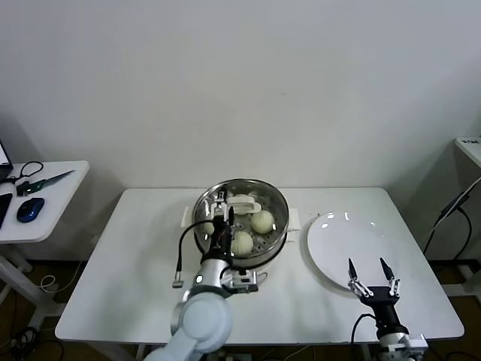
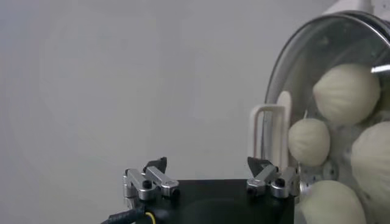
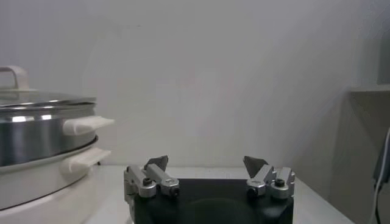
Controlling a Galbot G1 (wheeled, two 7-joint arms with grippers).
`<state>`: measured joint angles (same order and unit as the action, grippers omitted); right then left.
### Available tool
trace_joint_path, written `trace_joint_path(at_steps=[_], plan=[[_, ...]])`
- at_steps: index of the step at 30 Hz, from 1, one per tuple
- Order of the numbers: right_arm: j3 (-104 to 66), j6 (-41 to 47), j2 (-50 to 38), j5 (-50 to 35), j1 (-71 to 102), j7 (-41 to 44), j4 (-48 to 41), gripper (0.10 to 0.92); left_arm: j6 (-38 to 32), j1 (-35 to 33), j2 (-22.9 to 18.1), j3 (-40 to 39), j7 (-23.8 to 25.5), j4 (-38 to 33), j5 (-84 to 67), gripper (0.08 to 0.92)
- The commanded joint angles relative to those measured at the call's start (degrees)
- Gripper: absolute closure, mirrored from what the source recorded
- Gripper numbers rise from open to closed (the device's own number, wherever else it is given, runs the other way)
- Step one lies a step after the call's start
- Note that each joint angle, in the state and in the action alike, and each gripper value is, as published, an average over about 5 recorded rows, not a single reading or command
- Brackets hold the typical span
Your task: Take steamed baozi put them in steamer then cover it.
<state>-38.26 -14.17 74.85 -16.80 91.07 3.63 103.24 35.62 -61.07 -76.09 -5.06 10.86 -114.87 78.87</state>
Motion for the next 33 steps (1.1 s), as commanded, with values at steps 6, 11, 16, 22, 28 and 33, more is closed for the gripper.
trace_joint_path(at_steps=[6, 11, 16, 22, 28, 33], plan=[[0.8, 1.4, -1.1, 0.3, 1.3, -3.1, 2.7, 0.203, -8.9, -10.2, 0.5, 14.3, -15.2, -10.0, -40.3, 0.177], [1.0, 1.4, -1.2, 0.6, 1.4, -3.2, 2.9, 0.203, -14.1, -16.2, -0.4, 25.6, -21.1, -11.9, -62.6, 0.177], [1.0, 1.1, -1.2, 1.0, 1.4, -3.0, 2.4, 0.203, -25.3, -22.8, -0.1, 37.7, -19.6, -9.2, -77.6, 0.177], [1.3, 0.3, -1.1, 1.2, 1.3, -2.8, 0.9, 0.203, -38.4, -29.5, 2.5, 43.6, -18.0, -2.7, -88.7, 0.177], [2.0, 0.0, -0.5, 1.6, 1.2, -2.7, 0.5, 0.203, -43.1, -30.5, 2.2, 41.8, -18.4, 3.9, -90.1, 0.177], [2.1, -0.1, -0.4, 2.0, 1.3, -2.5, 0.3, 0.203, -45.0, -30.3, 1.5, 39.8, -18.5, 6.8, -90.4, 0.177]])
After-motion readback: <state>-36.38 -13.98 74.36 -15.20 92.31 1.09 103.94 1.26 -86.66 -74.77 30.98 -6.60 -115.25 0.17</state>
